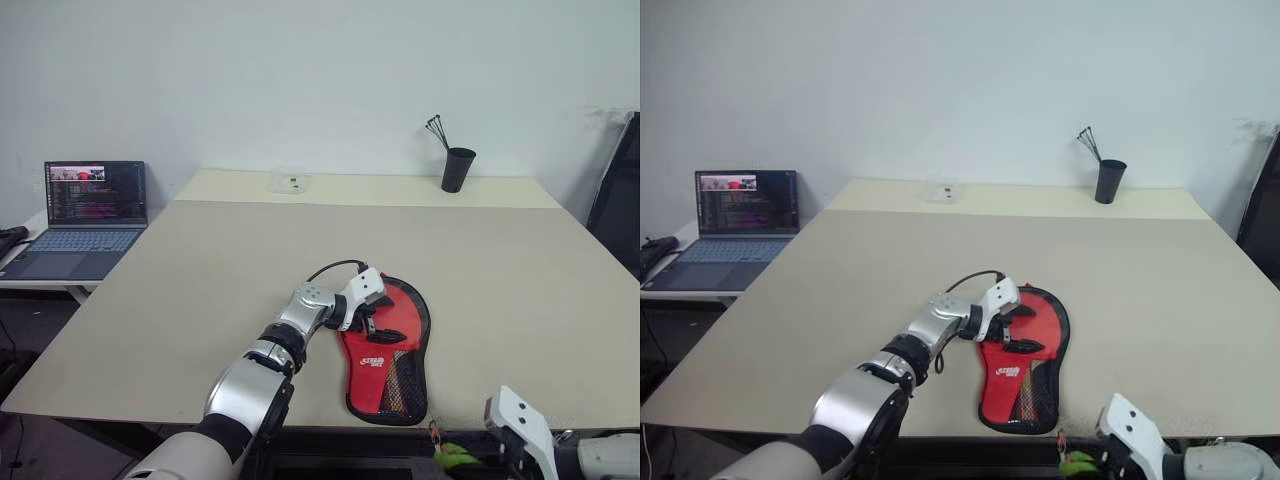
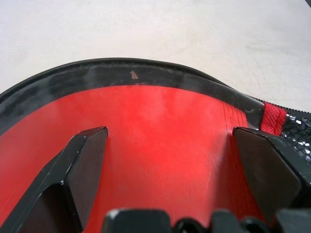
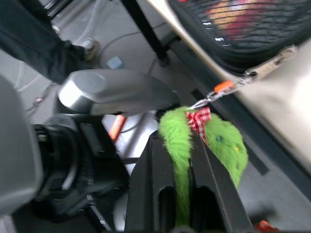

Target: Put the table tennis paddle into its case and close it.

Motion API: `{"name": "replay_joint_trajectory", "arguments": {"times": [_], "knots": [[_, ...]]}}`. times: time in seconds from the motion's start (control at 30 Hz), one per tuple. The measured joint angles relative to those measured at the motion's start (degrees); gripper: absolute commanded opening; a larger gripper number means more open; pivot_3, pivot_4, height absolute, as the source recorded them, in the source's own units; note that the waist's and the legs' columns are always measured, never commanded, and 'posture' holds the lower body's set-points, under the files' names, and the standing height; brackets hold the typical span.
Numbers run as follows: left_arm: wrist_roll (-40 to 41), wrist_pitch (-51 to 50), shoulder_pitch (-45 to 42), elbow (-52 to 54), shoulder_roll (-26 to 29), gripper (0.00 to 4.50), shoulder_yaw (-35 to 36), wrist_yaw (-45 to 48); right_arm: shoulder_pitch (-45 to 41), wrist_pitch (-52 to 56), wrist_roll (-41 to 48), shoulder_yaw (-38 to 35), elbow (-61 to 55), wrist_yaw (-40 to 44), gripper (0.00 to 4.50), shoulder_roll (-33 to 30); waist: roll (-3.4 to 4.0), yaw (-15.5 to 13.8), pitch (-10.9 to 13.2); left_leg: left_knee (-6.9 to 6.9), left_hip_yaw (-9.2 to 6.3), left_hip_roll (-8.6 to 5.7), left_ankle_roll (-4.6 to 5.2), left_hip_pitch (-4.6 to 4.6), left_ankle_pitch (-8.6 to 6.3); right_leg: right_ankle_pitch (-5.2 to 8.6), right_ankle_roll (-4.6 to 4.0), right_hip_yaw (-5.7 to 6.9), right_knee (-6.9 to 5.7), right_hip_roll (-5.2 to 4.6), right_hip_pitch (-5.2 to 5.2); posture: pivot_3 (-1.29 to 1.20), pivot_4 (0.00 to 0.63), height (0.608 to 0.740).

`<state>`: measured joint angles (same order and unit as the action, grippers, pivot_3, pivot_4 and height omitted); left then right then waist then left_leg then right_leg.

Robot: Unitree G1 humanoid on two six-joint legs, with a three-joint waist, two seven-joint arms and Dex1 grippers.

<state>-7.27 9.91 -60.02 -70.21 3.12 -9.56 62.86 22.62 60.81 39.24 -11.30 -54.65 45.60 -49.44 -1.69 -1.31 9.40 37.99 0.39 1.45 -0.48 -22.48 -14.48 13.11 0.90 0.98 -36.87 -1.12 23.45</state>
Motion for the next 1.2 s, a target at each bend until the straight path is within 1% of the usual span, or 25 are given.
{"name": "replay_joint_trajectory", "arguments": {"times": [0.13, 0.27, 0.33, 0.4, 0.47, 0.53, 0.63, 0.73, 0.8, 0.9, 0.93, 1.0, 1.03, 1.1, 1.13, 1.17, 1.2], "knots": [[0.0, -0.3, -0.2, -0.2, -0.1, 4.5, -0.1, -0.3, 0.7, 0.0, 1.8, -0.1, -1.1, -1.3, 0.01, 0.0, -0.03, 0.0, 0.0, 0.0, 0.0, 0.0, 0.0, 0.01, 0.0, 0.0, 0.0, 0.01, 0.0, -0.01, 0.0, 0.0, 0.15, 0.74], [0.0, -0.4, -0.2, -0.2, -0.2, 4.5, -0.1, -0.5, -0.4, -0.2, 2.4, 0.8, -0.8, -2.3, 0.01, 0.0, -0.03, 0.0, 0.0, 0.0, -0.01, 0.01, 0.0, 0.01, 0.0, 0.0, 0.0, 0.02, 0.0, -0.01, 0.0, 0.0, 0.15, 0.74], [0.0, -0.4, -0.2, -0.2, -0.2, 4.5, -0.1, -0.6, -0.7, -0.2, 2.7, 0.8, -0.4, -2.3, 0.57, 0.0, -0.03, 0.0, 0.0, 0.0, -0.01, 0.01, 0.0, 0.01, 0.0, 0.0, 0.0, 0.02, 0.0, -0.02, 0.0, 0.0, 0.15, 0.74], [0.0, -0.4, -0.2, -0.2, -0.2, 4.5, -0.1, -0.8, -1.6, -0.2, 4.8, 0.2, 0.2, -1.3, 1.06, -1.3, -0.03, 0.0, 0.0, 0.0, 0.0, 0.01, 0.0, 0.02, 0.0, 0.0, 0.0, 0.02, -0.01, -0.02, 0.0, 0.0, 0.15, 0.74], [0.0, -0.5, -0.2, -0.2, -0.2, 4.5, -0.1, -0.9, -2.6, -0.5, 5.4, 0.0, 0.7, -0.6, 1.73, -1.8, -0.07, 0.0, 0.0, 0.0, -0.01, 0.01, 0.0, 0.02, 0.0, 0.0, 0.0, 0.02, -0.01, -0.02, -0.01, 0.0, 0.15, 0.74], [0.0, -0.5, -0.2, -0.2, -0.2, 4.5, -0.1, -0.9, -3.8, -1.2, 7.0, -1.1, 1.6, -0.5, 1.73, -1.7, -0.07, 0.0, 0.0, 0.0, 0.0, 0.01, 0.0, 0.03, 0.0, 0.0, 0.0, 0.02, -0.01, -0.02, -0.01, 0.0, 0.15, 0.74], [0.0, -0.4, -0.3, -0.1, -0.2, 4.5, -0.1, -0.9, -6.6, -3.5, 8.9, -5.0, 4.8, 0.1, 1.73, -1.0, -0.1, 0.1, 0.0, 0.01, 0.02, 0.01, 0.0, 0.03, 0.0, -0.01, 0.01, 0.01, -0.01, -0.03, -0.01, 0.0, 0.15, 0.74], [0.5, 0.2, -0.2, 0.4, 0.7, 4.5, 0.2, -0.2, -11.2, -7.0, 8.2, -6.3, 9.2, -0.2, 1.73, -0.1, -0.25, 0.2, 0.1, 0.0, 0.03, 0.01, 0.0, 0.02, 0.0, -0.01, 0.01, 0.01, -0.01, -0.02, 0.02, 0.0, 0.15, 0.74], [0.8, 0.4, 0.0, 1.3, 2.0, 4.5, 0.4, 1.1, -15.1, -10.7, 5.7, -6.0, 12.5, -0.6, 1.73, 0.5, -0.25, 0.6, 0.2, -0.03, 0.07, 0.01, 0.0, -0.01, 0.0, -0.01, 0.01, -0.04, -0.02, 0.0, 0.09, 0.0, 0.15, 0.74], [3.1, 0.0, 1.7, 6.7, 5.1, 4.5, 1.9, 4.2, -23.7, -15.3, 0.8, -2.1, 19.9, -0.7, 1.73, 0.8, -0.35, 1.6, 0.4, -0.08, 0.07, 0.04, 0.0, -0.08, 0.0, -0.01, 0.01, -0.11, -0.06, 0.06, 0.23, 0.0, 0.15, 0.74], [4.8, -0.9, 3.1, 10.8, 6.7, 4.5, 2.8, 5.6, -27.9, -17.4, -1.7, 0.7, 24.0, -0.6, 1.73, 1.5, -0.38, 1.9, 0.4, -0.1, 0.08, 0.05, 0.0, -0.1, 0.0, -0.02, 0.0, -0.16, -0.09, 0.09, 0.3, 0.0, 0.15, 0.74], [7.0, -2.8, 5.5, 17.5, 9.3, 4.5, 3.9, 7.1, -33.2, -20.3, -4.8, 3.9, 30.1, -0.6, 1.73, 3.9, -0.38, 2.0, 0.5, -0.11, 0.09, 0.05, 0.01, -0.22, 0.0, -0.02, -0.01, -0.26, -0.1, 0.14, 0.43, 0.0, 0.15, 0.74], [8.6, -4.7, 7.7, 22.5, 11.4, 4.5, 4.7, 7.8, -37.0, -22.1, -6.5, 5.8, 34.6, -0.5, 1.73, 5.9, -0.38, 2.4, 0.5, -0.1, 0.09, 0.08, 0.01, -0.28, 0.0, -0.03, -0.03, -0.31, -0.17, 0.22, 0.56, 0.0, 0.15, 0.74], [11.2, -9.2, 12.6, 31.7, 15.2, 4.5, 6.0, 7.9, -42.0, -25.8, -9.8, 8.3, 43.1, 0.2, 1.73, 8.3, -0.29, 2.6, 0.6, -0.11, 0.05, 0.13, 0.01, -0.38, 0.01, -0.03, -0.05, -0.37, -0.21, 0.22, 0.66, 0.0, 0.15, 0.74], [11.5, -9.8, 13.2, 32.6, 15.5, 4.5, 6.2, 7.9, -42.3, -26.4, -10.2, 8.5, 44.1, 0.4, 1.73, 8.4, -0.26, 2.6, 0.6, -0.11, 0.05, 0.15, 0.01, -0.4, 0.01, -0.02, -0.07, -0.36, -0.23, 0.22, 0.67, 0.0, 0.15, 0.74], [13.2, -13.6, 18.8, 40.6, 19.0, 4.5, 8.0, 7.4, -47.0, -29.9, -13.0, 11.3, 50.1, 1.6, 1.73, 11.1, -0.26, 2.9, 0.6, -0.11, 0.07, 0.19, 0.01, -0.35, 0.01, -0.02, -0.07, -0.4, -0.22, 0.25, 0.69, 0.0, 0.15, 0.74], [13.6, -14.5, 19.9, 41.7, 19.5, 4.5, 8.2, 7.3, -47.5, -30.8, -13.6, 11.6, 51.3, 1.8, 1.73, 11.4, -0.19, 2.9, 0.6, -0.11, 0.04, 0.21, 0.01, -0.39, 0.01, -0.04, -0.1, -0.41, -0.23, 0.24, 0.69, 0.0, 0.15, 0.74]]}}
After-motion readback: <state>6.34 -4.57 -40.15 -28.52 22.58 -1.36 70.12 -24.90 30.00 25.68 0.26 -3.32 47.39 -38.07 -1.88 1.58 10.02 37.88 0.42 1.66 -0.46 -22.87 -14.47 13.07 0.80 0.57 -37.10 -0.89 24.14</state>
